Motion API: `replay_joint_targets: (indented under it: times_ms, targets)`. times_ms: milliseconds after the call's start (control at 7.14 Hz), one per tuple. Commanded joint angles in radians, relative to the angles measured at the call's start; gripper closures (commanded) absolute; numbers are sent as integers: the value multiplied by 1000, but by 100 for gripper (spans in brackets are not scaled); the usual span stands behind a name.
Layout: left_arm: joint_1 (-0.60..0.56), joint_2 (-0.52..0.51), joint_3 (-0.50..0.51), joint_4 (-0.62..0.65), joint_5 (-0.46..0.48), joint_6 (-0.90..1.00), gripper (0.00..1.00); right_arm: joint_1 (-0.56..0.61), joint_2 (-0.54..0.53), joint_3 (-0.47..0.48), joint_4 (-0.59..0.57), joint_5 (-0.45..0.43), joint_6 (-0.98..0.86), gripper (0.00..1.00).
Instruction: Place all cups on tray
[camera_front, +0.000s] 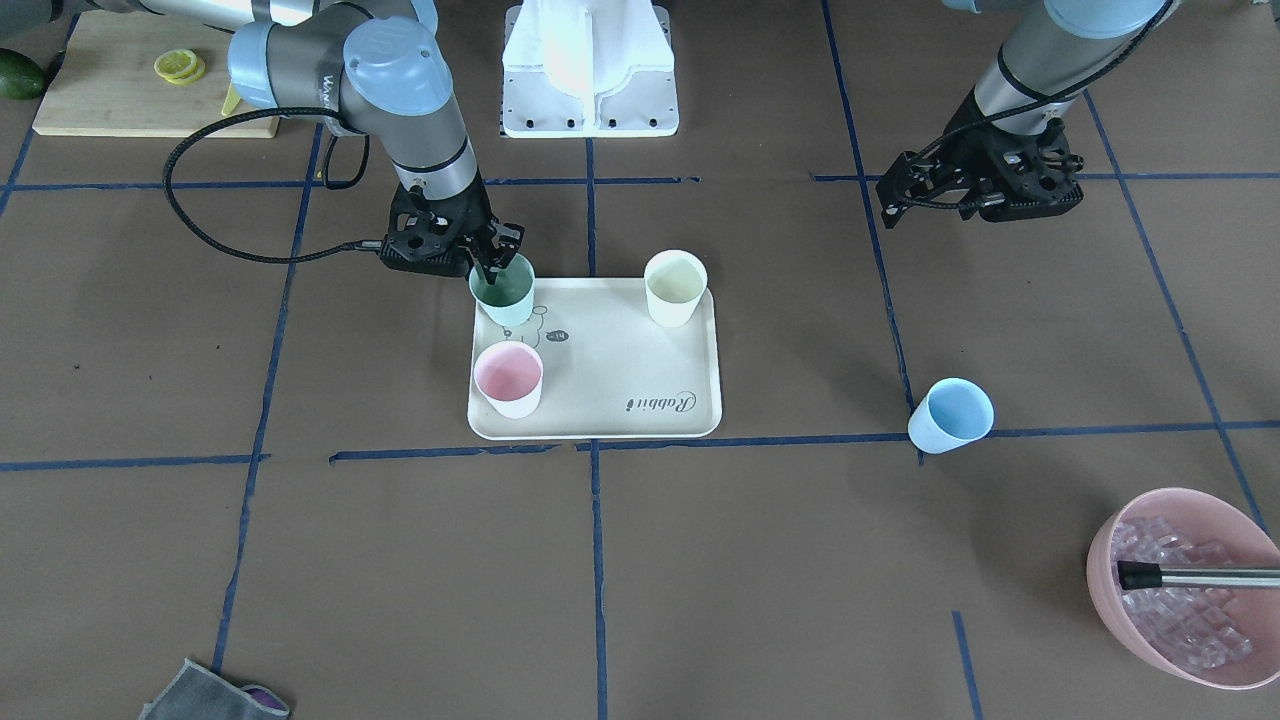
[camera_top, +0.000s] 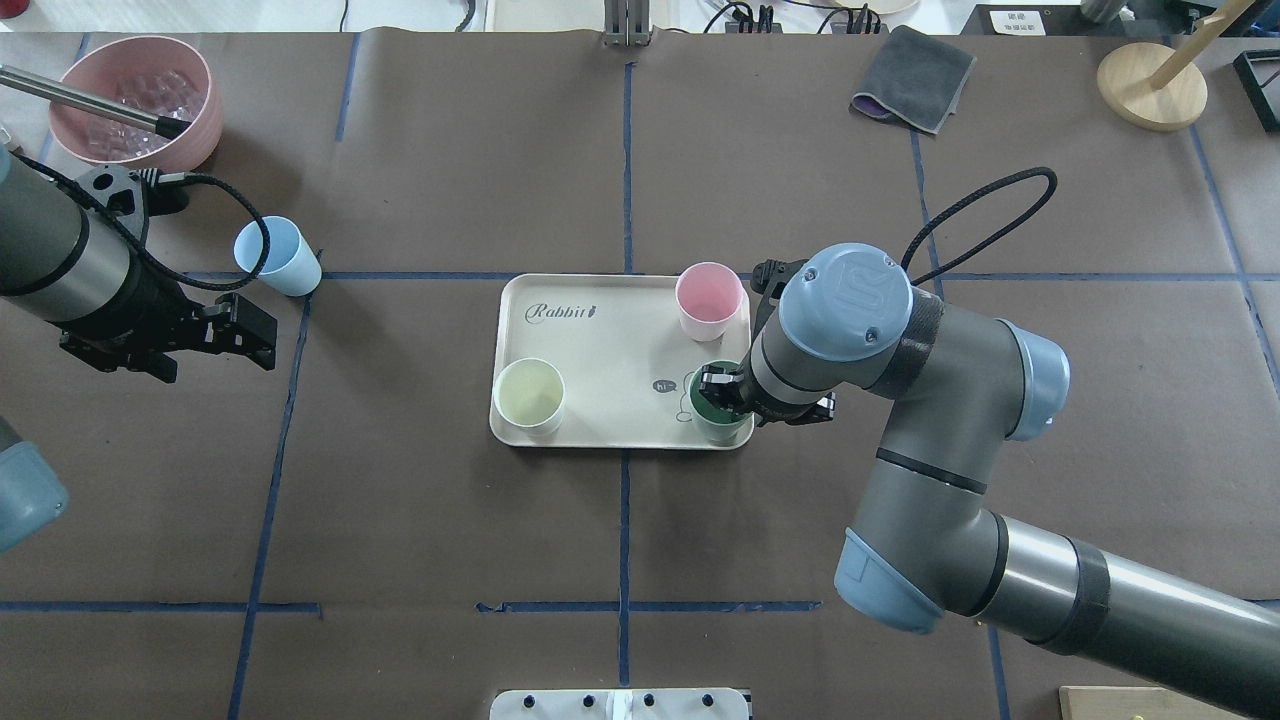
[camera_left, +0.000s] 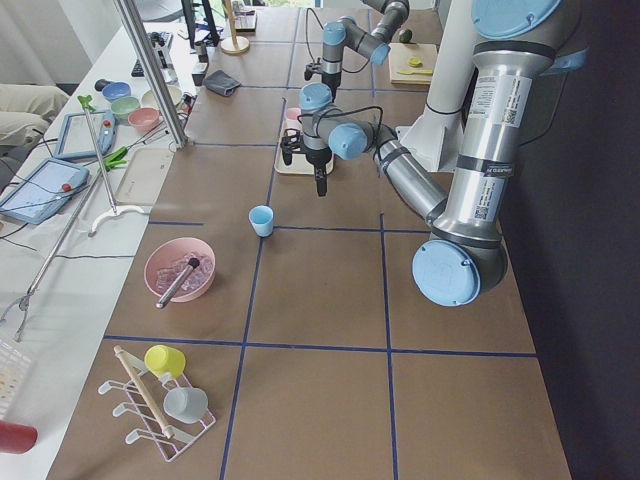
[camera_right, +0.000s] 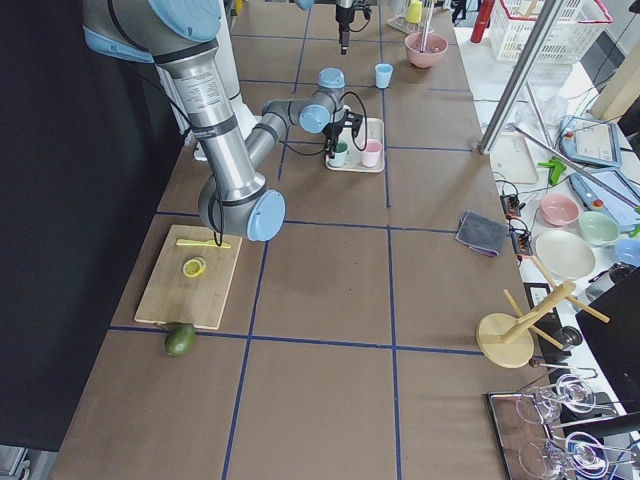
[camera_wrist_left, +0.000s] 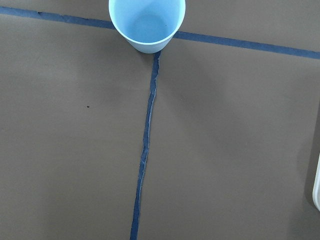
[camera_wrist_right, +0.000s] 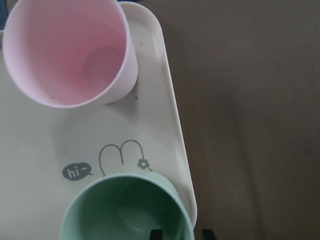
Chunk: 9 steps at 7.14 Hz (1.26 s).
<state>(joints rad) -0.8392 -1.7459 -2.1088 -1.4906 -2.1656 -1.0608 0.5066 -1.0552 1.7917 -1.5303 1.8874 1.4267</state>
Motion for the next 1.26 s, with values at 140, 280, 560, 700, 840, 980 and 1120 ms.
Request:
replay_joint_targets:
  times_ms: [140,280,560,700,840,980,1120]
  targets:
    - [2,0,7,0,1,-1,0,65,12,0,-8,60,-64,1]
    - [3,0,7,-2,1,1,0,102,12,0,-8,84,-90,1]
    - [3,2,7,-2,1,7,0,250,-34,-2,-10,230,-303,1]
    - [3,2,7,-4,3,13,0,338,-79,-8,-8,298,-469,1]
    - [3,2,7,-11,-3,28,0,419,-112,-18,-28,338,-624,1]
    - [-1,3,9,-11,-6,141,0,491,-132,-17,-103,363,-796,1]
    - [-50,8,25,-1,-5,256,0,570,-167,-11,-184,380,-986,1]
